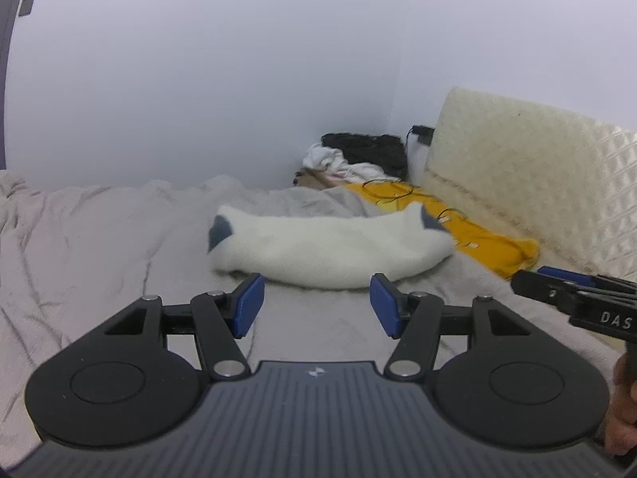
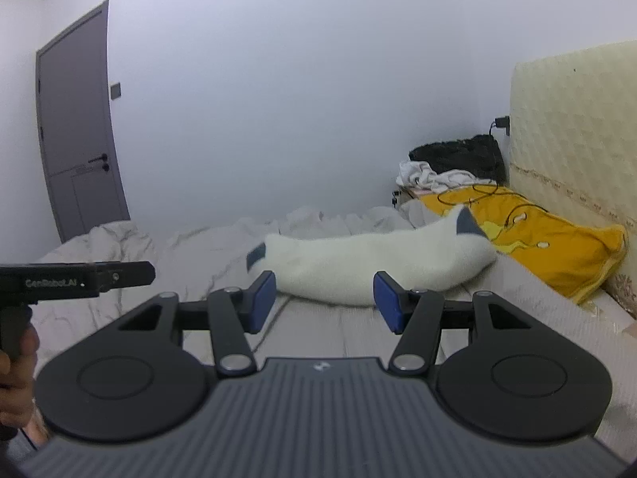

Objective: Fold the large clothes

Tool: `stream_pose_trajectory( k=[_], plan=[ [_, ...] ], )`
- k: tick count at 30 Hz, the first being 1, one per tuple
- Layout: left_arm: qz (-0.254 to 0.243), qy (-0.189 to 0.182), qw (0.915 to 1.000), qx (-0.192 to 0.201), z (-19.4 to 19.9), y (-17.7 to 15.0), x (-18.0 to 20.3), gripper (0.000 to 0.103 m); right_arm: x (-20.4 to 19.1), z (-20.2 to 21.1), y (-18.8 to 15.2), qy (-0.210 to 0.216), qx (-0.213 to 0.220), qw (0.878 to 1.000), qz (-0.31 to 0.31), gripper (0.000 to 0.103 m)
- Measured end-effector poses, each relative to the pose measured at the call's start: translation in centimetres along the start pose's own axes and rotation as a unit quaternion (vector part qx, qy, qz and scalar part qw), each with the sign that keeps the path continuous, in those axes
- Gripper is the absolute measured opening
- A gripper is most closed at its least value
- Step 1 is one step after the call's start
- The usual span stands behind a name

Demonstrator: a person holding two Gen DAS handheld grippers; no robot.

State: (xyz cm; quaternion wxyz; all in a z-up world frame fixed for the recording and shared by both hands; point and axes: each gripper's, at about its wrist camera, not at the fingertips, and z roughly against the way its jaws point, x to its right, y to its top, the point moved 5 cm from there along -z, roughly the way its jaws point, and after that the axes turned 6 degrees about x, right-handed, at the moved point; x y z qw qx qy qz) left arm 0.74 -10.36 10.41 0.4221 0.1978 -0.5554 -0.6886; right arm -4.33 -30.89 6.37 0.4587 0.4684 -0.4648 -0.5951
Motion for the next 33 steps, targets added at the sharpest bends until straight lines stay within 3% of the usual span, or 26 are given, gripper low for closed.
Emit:
stream_pose_trajectory(
  k=[16,20,22,26,27,30,33],
  plan=[
    [0.014,0.023,0.9994,-0.02,-1.4,-2.8,-1.7,0.066,0.0,-2.5,-4.0,-0.019,-0.039,0.999,0.009,0.058],
    [0.005,0.025,0.9994,-0.024,-2.0,-3.1,-1.7,0.074,0.1,-2.8,-4.2,-0.029,-0.043,0.999,0.011,0.058],
    [0.006,0.022,0.9993,-0.028,-2.2,-3.4,-1.6,0.085,0.1,-2.9,-4.3,-0.031,-0.046,0.998,0.013,0.063],
    [0.009,0.025,0.9992,-0.031,-2.4,-3.7,-1.6,0.096,0.0,-3.0,-4.3,-0.038,-0.045,0.998,0.018,0.063],
    [0.006,0.028,0.9991,-0.03,-2.5,-3.7,-1.6,0.097,0.0,-3.0,-4.4,-0.038,-0.046,0.998,0.016,0.066],
    [0.002,0.038,0.9989,-0.029,-2.5,-3.8,-1.7,0.1,0.2,-3.1,-4.3,-0.04,-0.045,0.998,0.012,0.09],
    [0.003,0.042,0.9987,-0.028,-2.3,-3.8,-1.8,0.1,0.1,-3.2,-4.4,-0.04,-0.051,0.998,0.015,0.09]
  ],
)
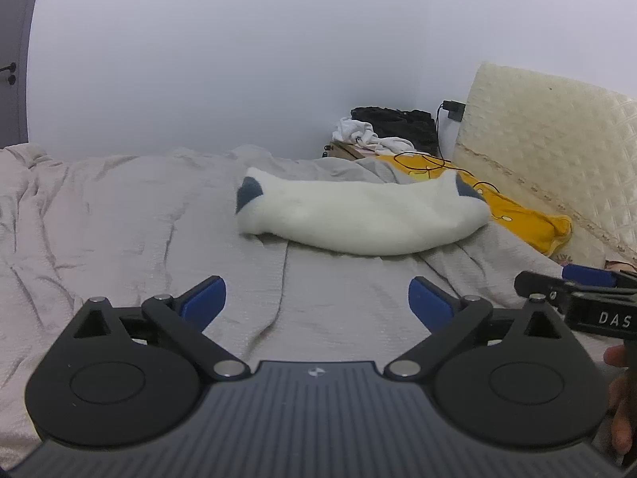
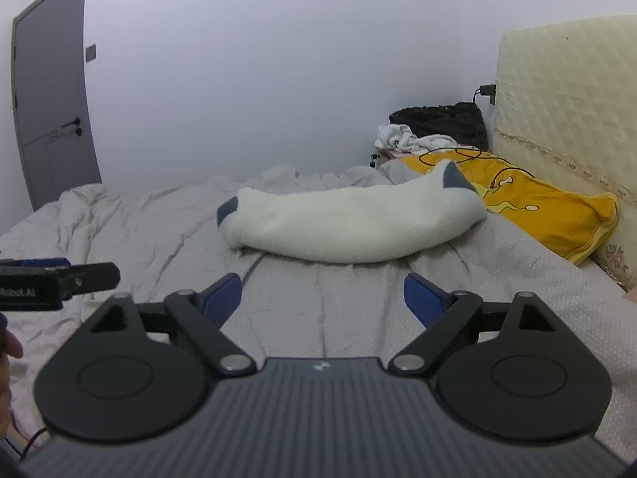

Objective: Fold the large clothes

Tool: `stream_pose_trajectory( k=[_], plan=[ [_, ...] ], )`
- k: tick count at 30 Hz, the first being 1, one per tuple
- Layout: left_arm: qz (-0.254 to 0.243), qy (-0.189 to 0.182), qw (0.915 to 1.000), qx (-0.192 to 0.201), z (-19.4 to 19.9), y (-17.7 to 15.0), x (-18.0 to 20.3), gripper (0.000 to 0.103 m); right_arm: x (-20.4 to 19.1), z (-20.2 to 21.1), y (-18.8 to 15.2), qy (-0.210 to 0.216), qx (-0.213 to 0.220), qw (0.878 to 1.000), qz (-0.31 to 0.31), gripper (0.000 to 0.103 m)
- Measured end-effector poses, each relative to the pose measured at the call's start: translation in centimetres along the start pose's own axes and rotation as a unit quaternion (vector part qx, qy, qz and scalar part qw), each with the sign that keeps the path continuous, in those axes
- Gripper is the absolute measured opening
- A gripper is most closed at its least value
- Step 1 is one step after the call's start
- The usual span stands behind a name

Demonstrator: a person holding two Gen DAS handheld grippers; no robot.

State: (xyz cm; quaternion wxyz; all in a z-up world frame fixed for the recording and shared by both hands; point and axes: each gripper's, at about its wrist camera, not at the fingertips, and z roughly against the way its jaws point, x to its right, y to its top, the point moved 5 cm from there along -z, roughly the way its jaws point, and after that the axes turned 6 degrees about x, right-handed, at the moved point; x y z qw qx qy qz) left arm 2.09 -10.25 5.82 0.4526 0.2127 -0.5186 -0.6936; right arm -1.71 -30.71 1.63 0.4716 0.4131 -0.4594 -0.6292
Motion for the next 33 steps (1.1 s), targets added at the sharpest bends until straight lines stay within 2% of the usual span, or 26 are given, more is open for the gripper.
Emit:
stream_pose_trajectory(
  k=[5,6,7,19,33],
  plan=[
    [-0.002,0.006,1.0,0.004,0.4,0.1,0.0,0.101,-0.1,-0.1,-0.1,-0.006,-0.002,1.0,0.006,0.091],
    [-0.002,0.007,1.0,0.005,0.5,0.1,0.0,0.102,-0.1,-0.1,-0.1,-0.008,-0.001,1.0,0.006,0.1],
    [-0.002,0.008,0.9999,0.006,0.5,0.1,0.0,0.102,0.0,0.0,-0.1,-0.01,0.001,1.0,0.005,0.103],
    [-0.003,0.028,0.9996,0.003,1.0,0.1,0.0,0.103,0.1,0.2,-0.1,-0.017,0.007,1.0,0.002,0.103],
    [-0.007,0.028,0.9996,0.002,1.2,0.0,0.0,0.103,0.2,0.2,-0.1,-0.019,0.004,1.0,0.001,0.103]
  ],
)
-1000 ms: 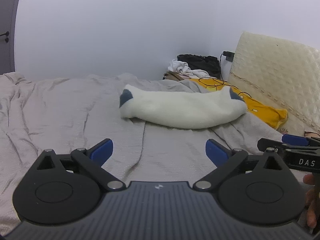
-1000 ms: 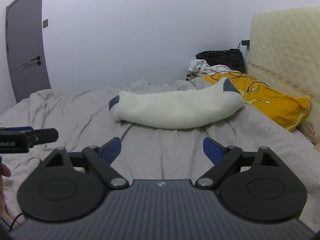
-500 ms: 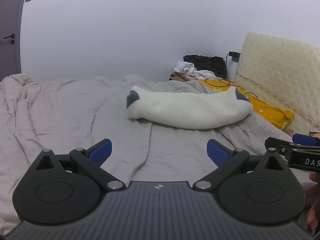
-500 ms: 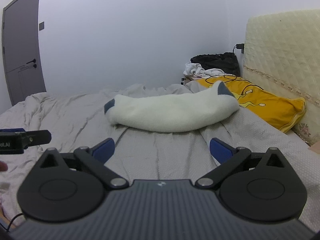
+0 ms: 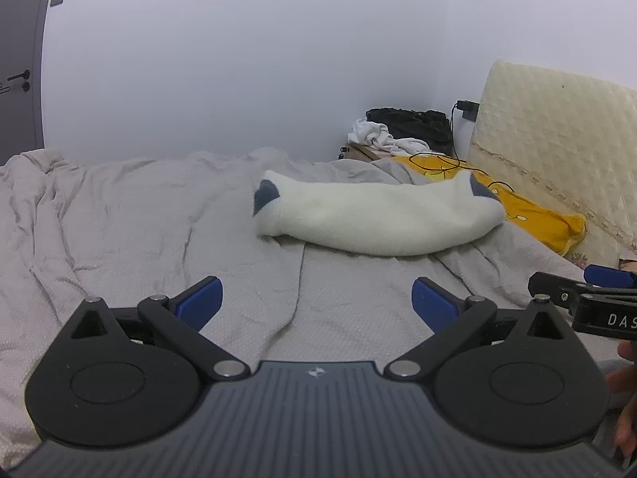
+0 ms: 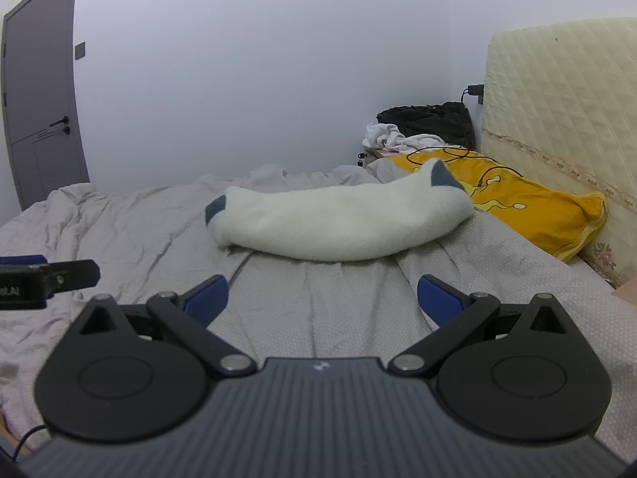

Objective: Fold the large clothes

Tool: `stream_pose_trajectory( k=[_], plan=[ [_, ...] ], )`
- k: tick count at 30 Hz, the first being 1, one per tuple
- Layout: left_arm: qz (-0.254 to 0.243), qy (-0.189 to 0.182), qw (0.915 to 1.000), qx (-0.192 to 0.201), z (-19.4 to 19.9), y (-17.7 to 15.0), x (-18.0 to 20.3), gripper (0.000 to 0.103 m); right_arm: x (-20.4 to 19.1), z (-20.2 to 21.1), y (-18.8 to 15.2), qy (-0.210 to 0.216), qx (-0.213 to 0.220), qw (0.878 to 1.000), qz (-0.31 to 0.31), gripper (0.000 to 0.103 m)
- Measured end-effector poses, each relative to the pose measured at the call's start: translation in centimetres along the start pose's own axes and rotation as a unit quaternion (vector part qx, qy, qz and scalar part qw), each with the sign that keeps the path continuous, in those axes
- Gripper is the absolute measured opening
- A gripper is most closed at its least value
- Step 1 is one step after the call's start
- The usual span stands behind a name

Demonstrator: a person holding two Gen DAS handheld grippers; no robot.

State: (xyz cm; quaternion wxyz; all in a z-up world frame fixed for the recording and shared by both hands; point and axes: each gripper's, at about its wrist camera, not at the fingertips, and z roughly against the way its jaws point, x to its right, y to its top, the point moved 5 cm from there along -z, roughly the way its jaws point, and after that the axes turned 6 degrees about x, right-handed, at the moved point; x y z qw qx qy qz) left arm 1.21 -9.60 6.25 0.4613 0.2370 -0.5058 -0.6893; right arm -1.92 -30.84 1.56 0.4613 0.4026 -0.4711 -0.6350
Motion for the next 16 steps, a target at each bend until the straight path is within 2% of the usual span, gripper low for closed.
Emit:
stream_pose_trajectory(
  k=[16],
  plan=[
    [0.005,0.002,1.0,0.005,0.01,0.01,-0.37,0.103,-0.04,0.16,-0.24,0.0,-0.002,1.0,0.0,0.103]
  ],
)
